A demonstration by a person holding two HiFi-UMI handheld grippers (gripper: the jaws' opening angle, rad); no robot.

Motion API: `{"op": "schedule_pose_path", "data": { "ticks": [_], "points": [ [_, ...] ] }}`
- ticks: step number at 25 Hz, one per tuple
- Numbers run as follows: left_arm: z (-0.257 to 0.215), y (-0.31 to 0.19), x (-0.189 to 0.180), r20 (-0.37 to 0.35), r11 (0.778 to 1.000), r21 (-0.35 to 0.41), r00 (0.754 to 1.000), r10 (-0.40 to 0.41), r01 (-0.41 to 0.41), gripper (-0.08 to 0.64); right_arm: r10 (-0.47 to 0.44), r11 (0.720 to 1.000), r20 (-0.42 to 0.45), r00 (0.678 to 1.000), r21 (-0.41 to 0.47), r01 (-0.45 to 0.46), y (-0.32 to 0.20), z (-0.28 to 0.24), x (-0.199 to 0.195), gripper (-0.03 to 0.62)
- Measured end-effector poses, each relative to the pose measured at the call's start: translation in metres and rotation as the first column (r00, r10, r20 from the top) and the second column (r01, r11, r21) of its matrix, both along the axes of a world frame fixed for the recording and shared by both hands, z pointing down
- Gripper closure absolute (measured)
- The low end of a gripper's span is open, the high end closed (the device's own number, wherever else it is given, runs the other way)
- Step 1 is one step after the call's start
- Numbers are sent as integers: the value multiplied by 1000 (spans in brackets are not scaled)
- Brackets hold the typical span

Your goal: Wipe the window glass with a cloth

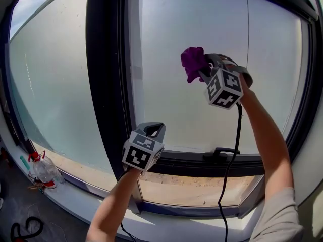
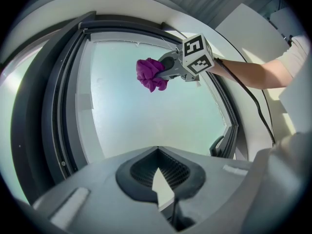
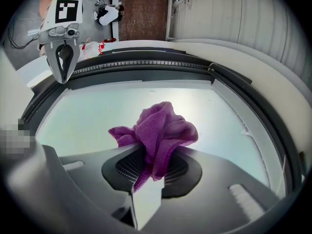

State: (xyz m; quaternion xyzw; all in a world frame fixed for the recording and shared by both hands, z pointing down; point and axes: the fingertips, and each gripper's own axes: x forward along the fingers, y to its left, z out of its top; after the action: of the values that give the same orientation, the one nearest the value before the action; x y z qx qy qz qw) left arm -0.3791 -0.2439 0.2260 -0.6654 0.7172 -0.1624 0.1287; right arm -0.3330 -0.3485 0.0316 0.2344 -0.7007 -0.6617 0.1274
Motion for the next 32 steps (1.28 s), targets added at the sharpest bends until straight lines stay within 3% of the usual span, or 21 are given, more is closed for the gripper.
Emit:
{"op": "schedule_pose_path", "data": {
  "ticks": [18, 32],
  "points": [
    [-20, 17, 4, 34, 999, 46, 999, 7, -9, 552, 9, 996, 171, 985, 91, -24, 8, -168, 4, 485],
    [-27, 15, -4, 25, 995, 96, 1000, 5, -8, 552, 5, 992, 271, 963, 117, -38, 11, -248, 4, 485]
  ]
}}
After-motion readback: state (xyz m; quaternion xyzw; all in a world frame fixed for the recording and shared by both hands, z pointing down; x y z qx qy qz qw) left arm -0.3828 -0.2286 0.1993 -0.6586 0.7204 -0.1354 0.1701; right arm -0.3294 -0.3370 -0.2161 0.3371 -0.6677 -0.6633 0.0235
